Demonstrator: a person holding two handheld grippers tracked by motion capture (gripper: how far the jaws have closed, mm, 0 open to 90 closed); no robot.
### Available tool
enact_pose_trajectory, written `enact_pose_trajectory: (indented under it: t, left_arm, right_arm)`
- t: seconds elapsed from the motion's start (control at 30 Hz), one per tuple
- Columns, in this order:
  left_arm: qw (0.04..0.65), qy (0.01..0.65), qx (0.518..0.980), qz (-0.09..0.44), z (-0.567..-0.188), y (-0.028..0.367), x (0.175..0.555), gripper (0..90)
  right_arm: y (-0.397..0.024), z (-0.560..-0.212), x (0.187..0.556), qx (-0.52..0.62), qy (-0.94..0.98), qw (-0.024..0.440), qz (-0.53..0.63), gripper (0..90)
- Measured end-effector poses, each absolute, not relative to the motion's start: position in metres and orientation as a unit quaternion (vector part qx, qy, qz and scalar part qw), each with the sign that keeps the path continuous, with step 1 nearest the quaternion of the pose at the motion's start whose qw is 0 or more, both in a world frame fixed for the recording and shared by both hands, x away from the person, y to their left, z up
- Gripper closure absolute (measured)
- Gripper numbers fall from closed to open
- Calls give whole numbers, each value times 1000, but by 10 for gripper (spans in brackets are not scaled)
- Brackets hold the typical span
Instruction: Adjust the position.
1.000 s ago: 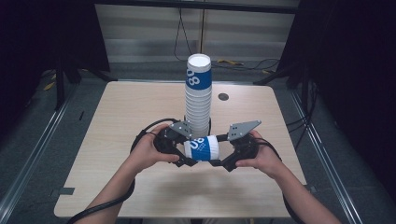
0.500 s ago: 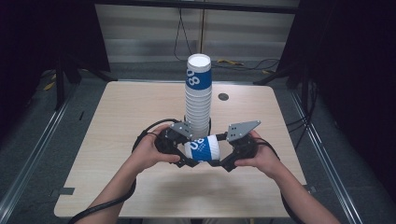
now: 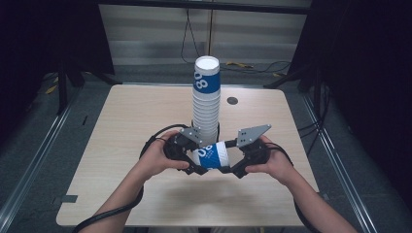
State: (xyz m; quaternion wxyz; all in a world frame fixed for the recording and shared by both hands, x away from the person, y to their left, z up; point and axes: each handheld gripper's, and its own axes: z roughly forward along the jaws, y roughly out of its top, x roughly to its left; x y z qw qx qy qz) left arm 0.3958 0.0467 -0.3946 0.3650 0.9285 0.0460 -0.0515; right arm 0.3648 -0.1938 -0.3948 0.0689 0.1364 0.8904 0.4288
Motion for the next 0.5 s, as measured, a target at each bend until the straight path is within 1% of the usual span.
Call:
enact_pose_trajectory:
  t: [0.07, 0.1, 0.13, 0.2, 0.27, 0.33, 0.43, 0.5]
  left_arm:
    - [353, 45, 934, -41, -395, 44, 394, 283]
    - [347, 47, 936, -42, -395, 43, 393, 254]
    - [348, 48, 936, -39, -395, 43, 393, 251]
    - [349, 46, 935, -37, -396, 42, 392, 255]
    - [350, 46, 935, -34, -397, 42, 392, 277]
    - [348, 49, 936, -31, -397, 43, 393, 272]
    - [341, 52, 938, -27, -397, 43, 393, 229]
    - [339, 54, 939, -28, -397, 43, 392, 222]
  right_arm:
    - [-194, -395, 365, 136, 892, 66, 427, 163]
    - [-194, -394, 365, 137, 892, 65, 426, 168]
    - [-195, -394, 365, 138, 893, 66, 424, 171]
    - [-195, -395, 365, 139, 896, 65, 416, 178]
    - [-195, -395, 364, 137, 899, 60, 412, 184]
    - [-195, -395, 364, 140, 899, 61, 410, 191]
    - [-195, -395, 365, 144, 901, 62, 404, 204]
    - [-196, -395, 365, 145, 902, 64, 401, 208]
